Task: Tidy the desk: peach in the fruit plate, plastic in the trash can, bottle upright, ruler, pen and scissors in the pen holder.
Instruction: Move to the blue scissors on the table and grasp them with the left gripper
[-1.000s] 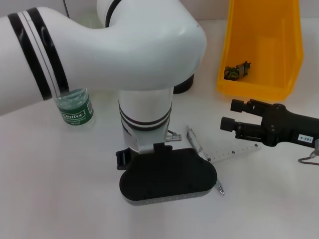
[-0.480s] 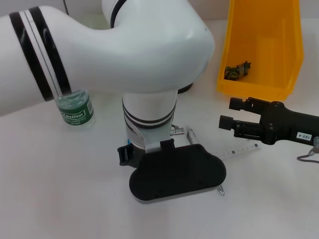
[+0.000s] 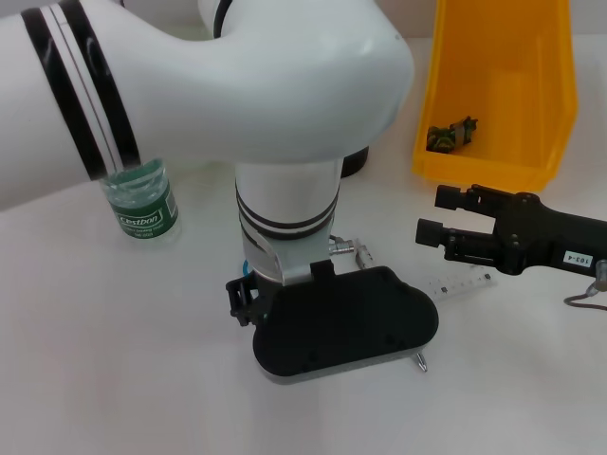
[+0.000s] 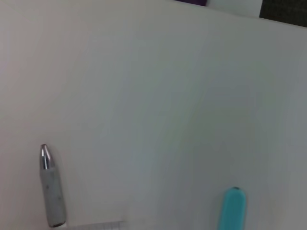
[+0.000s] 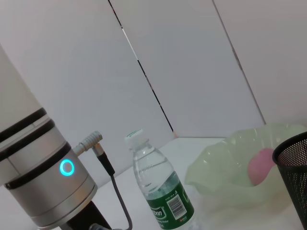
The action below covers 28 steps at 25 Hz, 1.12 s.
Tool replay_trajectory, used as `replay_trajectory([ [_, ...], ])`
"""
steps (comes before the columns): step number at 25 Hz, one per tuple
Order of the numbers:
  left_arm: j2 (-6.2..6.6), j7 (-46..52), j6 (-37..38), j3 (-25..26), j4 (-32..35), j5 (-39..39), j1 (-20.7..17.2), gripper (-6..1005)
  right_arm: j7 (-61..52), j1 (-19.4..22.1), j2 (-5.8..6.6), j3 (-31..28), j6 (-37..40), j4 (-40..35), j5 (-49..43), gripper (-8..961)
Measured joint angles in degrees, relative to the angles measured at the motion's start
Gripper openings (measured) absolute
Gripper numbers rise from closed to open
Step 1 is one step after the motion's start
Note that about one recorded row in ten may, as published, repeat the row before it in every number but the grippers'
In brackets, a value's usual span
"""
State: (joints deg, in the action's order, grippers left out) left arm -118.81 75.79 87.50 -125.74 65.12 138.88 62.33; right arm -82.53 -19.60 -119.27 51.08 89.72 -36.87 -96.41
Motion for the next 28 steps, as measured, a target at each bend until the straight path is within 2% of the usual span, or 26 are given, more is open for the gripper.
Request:
replay_trajectory([
  [9, 0.21, -1.3, -0.1, -0.8, -0.3, -0.7, 0.2, 476, -0.6, 0.0, -0.1, 0.2, 0.0, 0.0, 0.0, 793],
  [28, 0.24, -3.6, -2.5, -4.6, -1.7, -3.4, 0.2, 476, -0.6, -0.2, -0.18, 0.3, -0.2, 0.5, 0.0, 793],
])
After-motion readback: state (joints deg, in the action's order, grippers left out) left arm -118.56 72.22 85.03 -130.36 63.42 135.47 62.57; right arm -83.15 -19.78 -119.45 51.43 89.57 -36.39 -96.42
